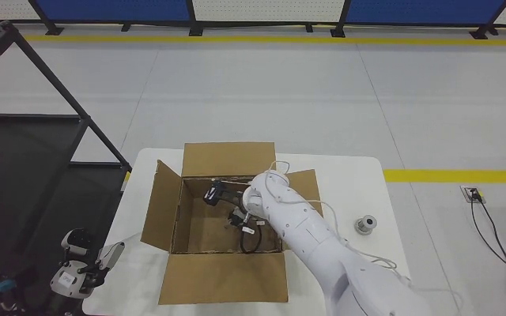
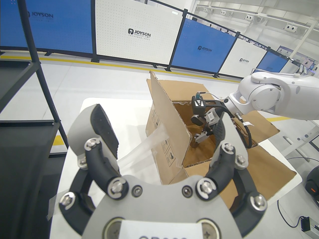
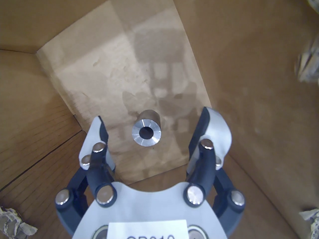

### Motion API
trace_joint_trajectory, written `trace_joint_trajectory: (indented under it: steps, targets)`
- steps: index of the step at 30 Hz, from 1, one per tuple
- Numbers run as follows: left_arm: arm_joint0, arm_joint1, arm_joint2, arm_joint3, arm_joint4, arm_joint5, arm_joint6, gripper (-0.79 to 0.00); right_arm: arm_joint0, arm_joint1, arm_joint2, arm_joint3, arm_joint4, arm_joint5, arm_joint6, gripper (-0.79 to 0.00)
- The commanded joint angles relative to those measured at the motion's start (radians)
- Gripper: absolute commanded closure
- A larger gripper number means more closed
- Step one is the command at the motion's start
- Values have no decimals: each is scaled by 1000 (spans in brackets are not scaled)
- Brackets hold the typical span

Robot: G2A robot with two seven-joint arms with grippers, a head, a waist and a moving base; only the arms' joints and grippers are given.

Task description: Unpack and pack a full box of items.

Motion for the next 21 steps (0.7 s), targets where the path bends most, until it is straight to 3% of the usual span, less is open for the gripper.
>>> trace_joint_trajectory:
  steps: [1,12,21]
  targets:
    - [0,0,0,0,0,0,0,-785,-6,11,0,-20,-17,-13,-38,-785]
    - [0,0,0,0,0,0,0,-785,-54,102,33,-243,-108,-1,-145,-785]
    - [0,0,0,0,0,0,0,-785,-198,272,179,-643,-224,48,-165,-785]
